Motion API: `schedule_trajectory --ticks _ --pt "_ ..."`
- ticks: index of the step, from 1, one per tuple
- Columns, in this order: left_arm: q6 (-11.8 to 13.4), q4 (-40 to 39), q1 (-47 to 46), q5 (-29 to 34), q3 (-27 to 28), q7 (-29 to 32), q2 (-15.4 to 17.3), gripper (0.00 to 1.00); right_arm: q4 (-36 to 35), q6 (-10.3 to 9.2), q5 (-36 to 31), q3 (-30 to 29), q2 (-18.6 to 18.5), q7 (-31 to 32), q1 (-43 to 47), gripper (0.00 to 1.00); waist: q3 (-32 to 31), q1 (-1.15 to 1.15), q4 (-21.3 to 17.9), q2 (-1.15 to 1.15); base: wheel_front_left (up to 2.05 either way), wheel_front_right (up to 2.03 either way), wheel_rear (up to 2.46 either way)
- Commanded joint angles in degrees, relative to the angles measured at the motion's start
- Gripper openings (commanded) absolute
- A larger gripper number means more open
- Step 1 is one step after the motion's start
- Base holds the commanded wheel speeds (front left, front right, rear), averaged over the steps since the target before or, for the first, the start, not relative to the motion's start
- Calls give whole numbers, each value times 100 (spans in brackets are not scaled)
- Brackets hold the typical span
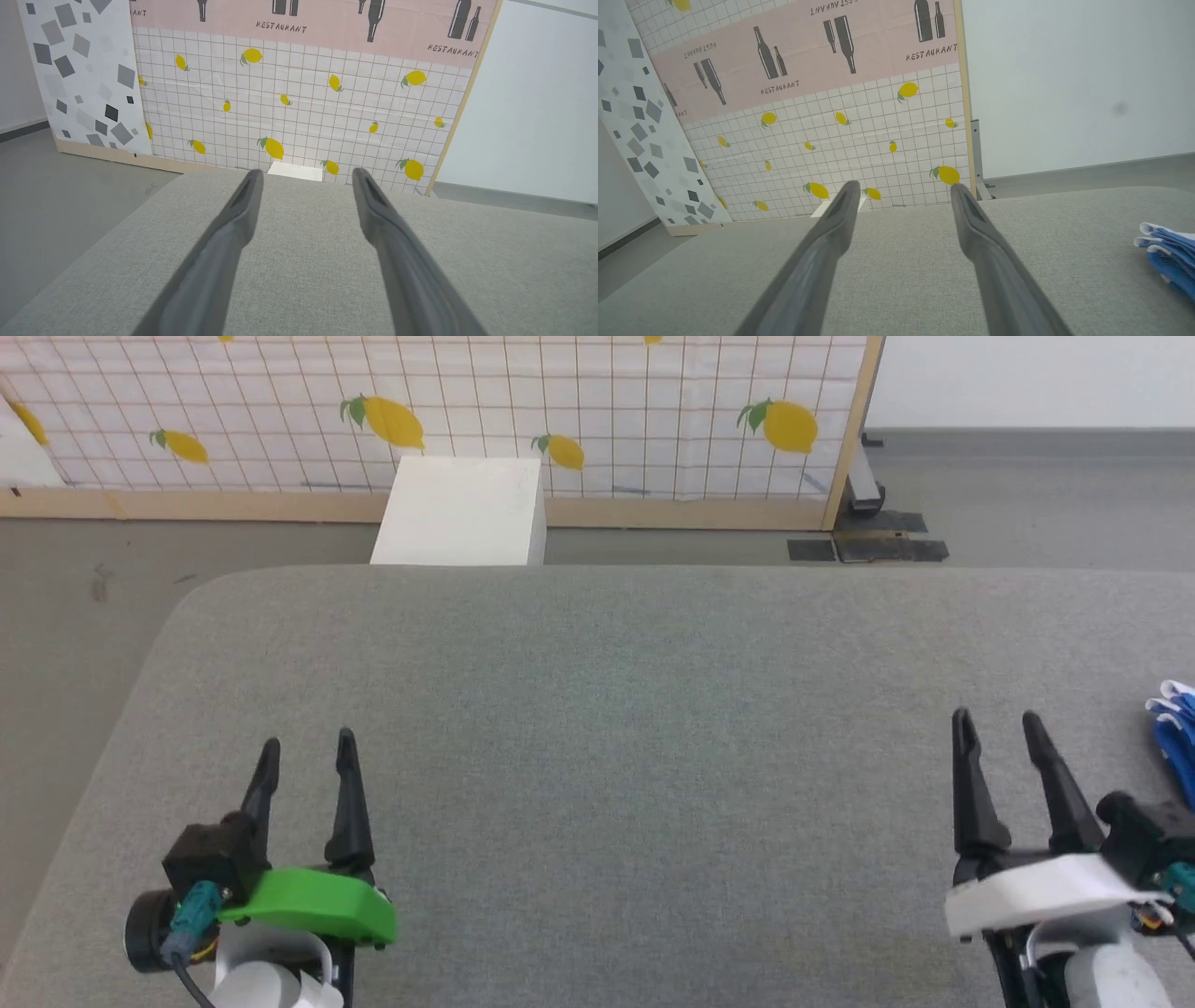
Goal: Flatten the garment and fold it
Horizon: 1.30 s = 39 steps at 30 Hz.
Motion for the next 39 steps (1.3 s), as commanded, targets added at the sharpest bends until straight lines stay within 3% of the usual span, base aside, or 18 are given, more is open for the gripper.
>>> schedule_trajectory --ticks 1,14,39 --pt "-24 32 87 -71 -31 -5 18 100 23 -9 -65 29 16 -11 102 100 -27 1 -29 0 0 0 0" --pt "-48 269 139 161 -369 239 166 100 80 -9 -293 124 17 107 342 100 -33 1 -123 0 0 0 0" --pt "45 226 114 6 -411 218 157 100 92 -9 -250 138 17 104 237 100 107 1 -142 0 0 0 0"
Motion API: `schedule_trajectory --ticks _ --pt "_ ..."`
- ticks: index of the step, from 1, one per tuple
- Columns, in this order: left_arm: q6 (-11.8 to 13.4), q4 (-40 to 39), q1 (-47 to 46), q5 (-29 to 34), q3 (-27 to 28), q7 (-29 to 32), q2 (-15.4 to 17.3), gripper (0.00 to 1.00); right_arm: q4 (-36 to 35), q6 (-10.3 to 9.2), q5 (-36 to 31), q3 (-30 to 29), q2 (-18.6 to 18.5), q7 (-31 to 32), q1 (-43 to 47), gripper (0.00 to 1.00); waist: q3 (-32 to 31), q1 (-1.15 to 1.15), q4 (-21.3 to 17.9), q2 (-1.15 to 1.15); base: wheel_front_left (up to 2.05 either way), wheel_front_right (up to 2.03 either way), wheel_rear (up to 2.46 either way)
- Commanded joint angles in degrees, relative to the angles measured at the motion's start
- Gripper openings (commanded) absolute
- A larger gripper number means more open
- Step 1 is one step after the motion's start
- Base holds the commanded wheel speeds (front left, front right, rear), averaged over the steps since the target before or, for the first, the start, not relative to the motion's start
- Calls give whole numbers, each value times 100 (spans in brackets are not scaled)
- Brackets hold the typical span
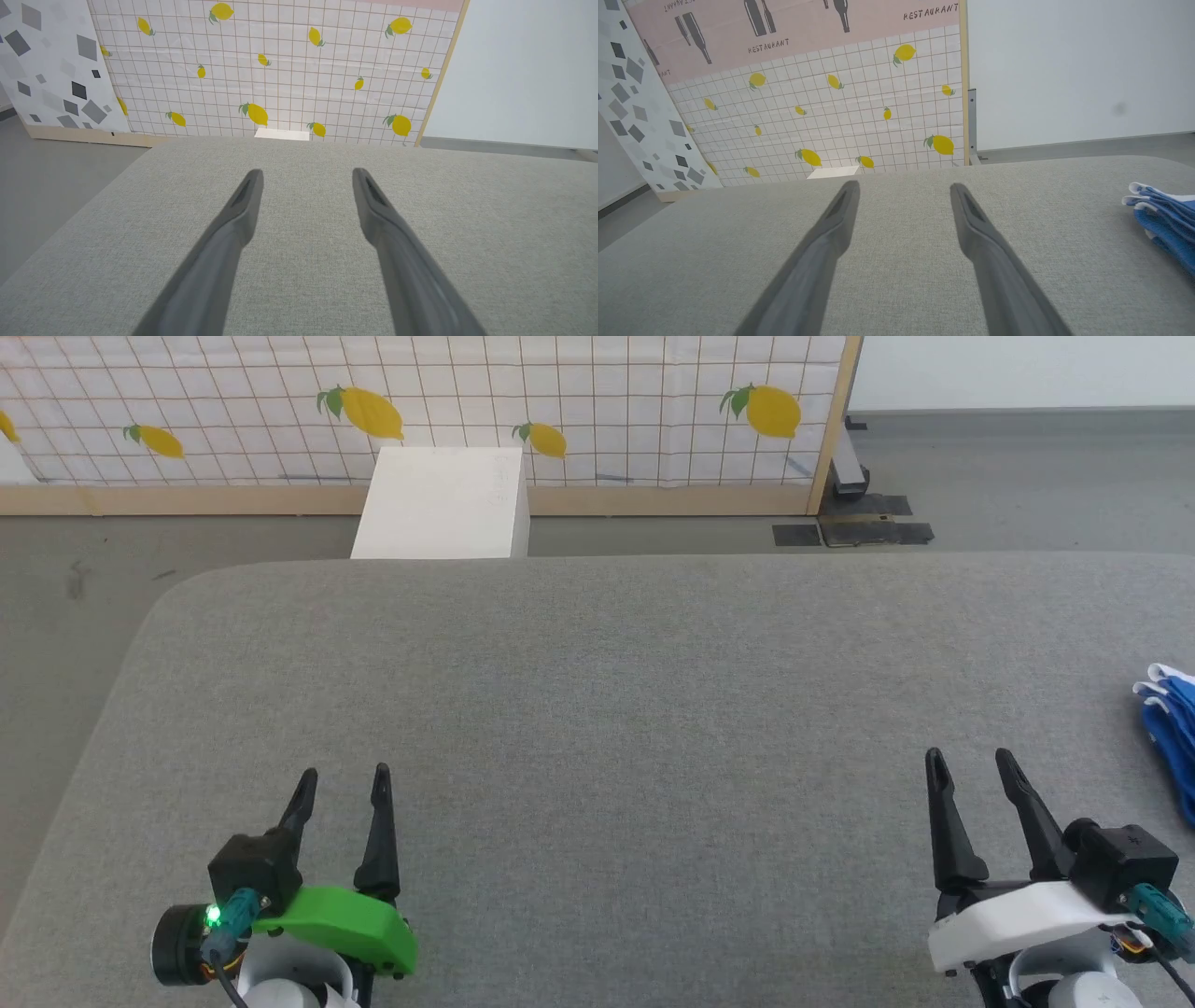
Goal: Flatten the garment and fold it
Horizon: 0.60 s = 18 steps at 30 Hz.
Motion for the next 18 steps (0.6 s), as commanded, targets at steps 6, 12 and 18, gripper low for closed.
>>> schedule_trajectory --ticks 6,12,18 --pt "27 42 -8 -76 -41 -52 12 100 28 -9 6 0 14 -3 -35 100 6 0 6 0 0 0 0" --pt "17 84 -58 -102 -72 -84 27 100 -20 -9 5 -3 14 49 -13 100 33 0 27 0 0 0 0" --pt "-3 106 -11 -36 -88 -70 5 0 5 0 -3 -18 -1 53 0 0 37 0 31 0 0 0 0"
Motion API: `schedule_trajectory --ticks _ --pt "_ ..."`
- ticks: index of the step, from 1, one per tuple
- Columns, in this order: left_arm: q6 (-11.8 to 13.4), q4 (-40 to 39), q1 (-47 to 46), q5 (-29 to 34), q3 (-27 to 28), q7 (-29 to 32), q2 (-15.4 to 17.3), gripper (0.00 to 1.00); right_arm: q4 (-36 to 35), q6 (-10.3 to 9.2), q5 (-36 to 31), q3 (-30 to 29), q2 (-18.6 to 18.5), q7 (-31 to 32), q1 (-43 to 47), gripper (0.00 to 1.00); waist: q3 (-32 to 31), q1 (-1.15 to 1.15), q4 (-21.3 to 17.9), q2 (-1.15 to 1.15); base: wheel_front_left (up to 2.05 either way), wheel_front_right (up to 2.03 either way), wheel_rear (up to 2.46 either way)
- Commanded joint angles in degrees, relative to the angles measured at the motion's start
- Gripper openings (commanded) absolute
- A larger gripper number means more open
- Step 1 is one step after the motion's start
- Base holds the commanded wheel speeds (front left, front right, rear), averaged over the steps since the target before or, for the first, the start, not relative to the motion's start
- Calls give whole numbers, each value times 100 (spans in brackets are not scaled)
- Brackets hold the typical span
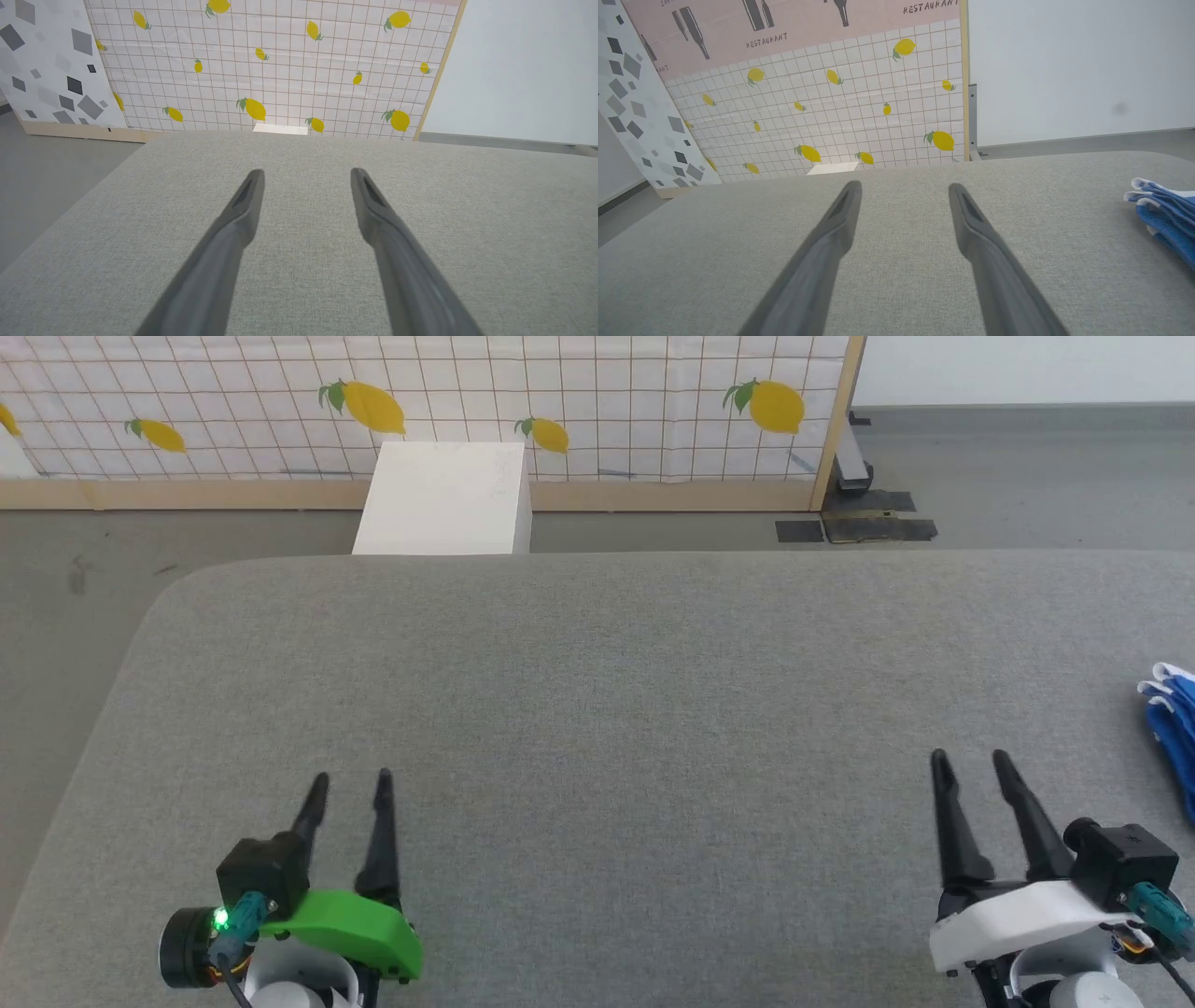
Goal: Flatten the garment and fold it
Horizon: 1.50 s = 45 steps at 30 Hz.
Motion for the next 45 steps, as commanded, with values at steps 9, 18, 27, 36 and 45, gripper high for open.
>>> schedule_trajectory --ticks 9,18,27,36,45 --pt "-18 -47 14 83 41 60 -38 0 -42 0 -54 17 0 53 3 0 -2 0 -2 0 0 0 0" --pt "-44 -118 34 209 112 150 -94 0 -104 -1 -135 40 1 132 7 0 -5 0 -5 0 0 0 0" --pt "-69 -187 53 333 181 239 -149 0 -166 -2 -215 63 2 210 11 0 -8 0 -8 0 0 0 0" --pt "-111 -305 86 543 298 390 -243 0 -271 -3 -351 102 4 342 17 0 -13 0 -13 0 0 0 0" --pt "-137 -375 106 666 367 478 -297 0 -332 -3 -430 125 5 420 21 0 -16 0 -16 0 0 0 0"
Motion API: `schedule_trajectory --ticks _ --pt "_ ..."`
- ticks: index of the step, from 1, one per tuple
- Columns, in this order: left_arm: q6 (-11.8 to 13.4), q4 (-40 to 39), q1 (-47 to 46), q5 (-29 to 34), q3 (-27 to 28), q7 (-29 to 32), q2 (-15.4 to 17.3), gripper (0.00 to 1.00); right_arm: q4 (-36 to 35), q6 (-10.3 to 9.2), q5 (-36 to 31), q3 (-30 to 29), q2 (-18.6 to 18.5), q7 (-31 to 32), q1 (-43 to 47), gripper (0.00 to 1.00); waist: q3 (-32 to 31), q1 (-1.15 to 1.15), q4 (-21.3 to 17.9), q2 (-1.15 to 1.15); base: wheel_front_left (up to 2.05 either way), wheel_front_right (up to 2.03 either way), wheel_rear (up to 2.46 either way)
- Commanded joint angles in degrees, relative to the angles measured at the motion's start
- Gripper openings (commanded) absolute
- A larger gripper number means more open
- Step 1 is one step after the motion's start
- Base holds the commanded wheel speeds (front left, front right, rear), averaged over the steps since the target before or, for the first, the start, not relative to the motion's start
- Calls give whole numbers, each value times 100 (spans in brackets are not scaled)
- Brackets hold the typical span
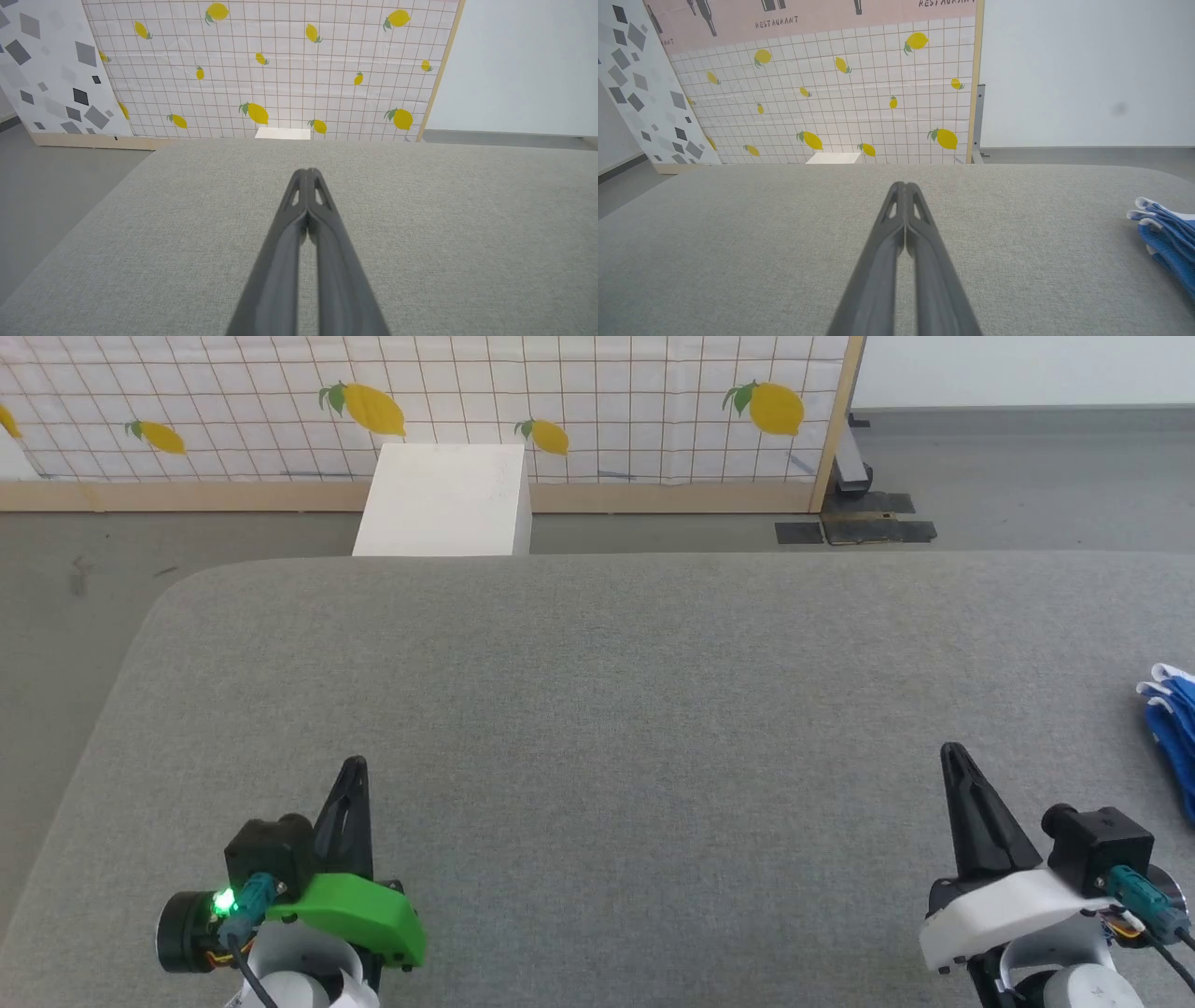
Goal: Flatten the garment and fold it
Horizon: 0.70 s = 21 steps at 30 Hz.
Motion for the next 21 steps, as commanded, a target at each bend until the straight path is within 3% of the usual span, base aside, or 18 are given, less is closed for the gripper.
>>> schedule_trajectory --ticks 1,21 --pt "-32 -42 94 95 39 27 -31 0 -43 -3 -50 17 6 22 20 0 -1 0 0 0 0 0 0" --pt "-88 -198 138 372 194 227 -154 0 -182 -5 -230 68 9 197 29 0 -7 0 -7 0 0 0 0"
